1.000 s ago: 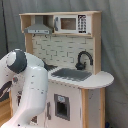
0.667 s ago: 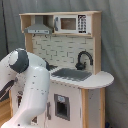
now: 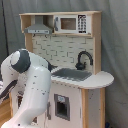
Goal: Play with the kitchen
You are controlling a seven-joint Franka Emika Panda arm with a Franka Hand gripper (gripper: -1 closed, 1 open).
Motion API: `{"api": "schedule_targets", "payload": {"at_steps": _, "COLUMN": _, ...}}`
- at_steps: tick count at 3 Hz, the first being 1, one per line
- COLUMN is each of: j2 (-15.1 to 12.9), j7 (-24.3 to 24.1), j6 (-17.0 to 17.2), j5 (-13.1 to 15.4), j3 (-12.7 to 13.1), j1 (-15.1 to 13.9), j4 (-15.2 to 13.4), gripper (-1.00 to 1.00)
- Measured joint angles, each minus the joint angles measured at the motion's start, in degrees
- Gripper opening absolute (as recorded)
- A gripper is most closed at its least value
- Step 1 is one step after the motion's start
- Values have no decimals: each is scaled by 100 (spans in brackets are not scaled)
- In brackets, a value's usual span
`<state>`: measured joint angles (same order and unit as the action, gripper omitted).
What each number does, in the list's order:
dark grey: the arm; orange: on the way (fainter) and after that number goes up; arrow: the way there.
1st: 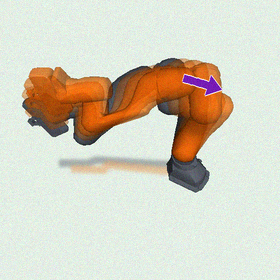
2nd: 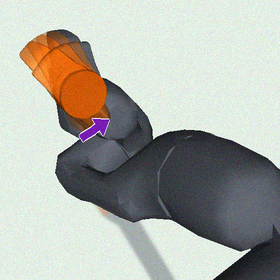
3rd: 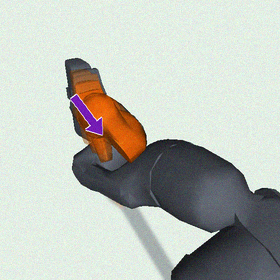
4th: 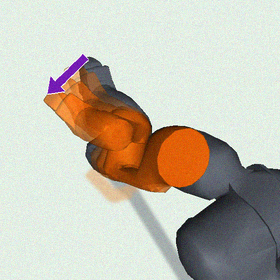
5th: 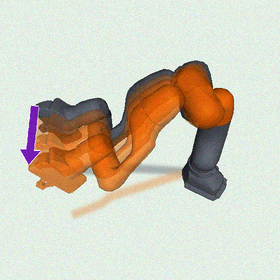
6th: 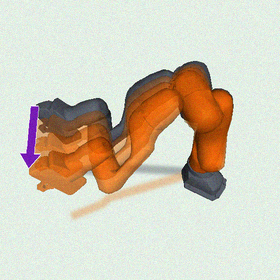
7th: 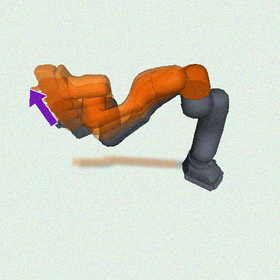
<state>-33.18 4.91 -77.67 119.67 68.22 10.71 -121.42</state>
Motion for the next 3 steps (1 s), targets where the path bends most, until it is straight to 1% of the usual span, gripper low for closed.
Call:
{"api": "schedule_targets", "payload": {"at_steps": 1, "j2": 27, "j7": 8, "j6": -299, "j5": 377, "j3": -28, "j1": -303, "j4": 79, "gripper": 100}}
{"api": "schedule_targets", "payload": {"at_steps": 2, "j2": 24, "j7": 427, "j6": -639, "j5": 546, "j3": -62, "j1": -402, "j4": 100, "gripper": 100}}
{"api": "schedule_targets", "payload": {"at_steps": 3, "j2": -21, "j7": 534, "j6": -1129, "j5": 562, "j3": -274, "j1": -402, "j4": 281, "gripper": 100}}
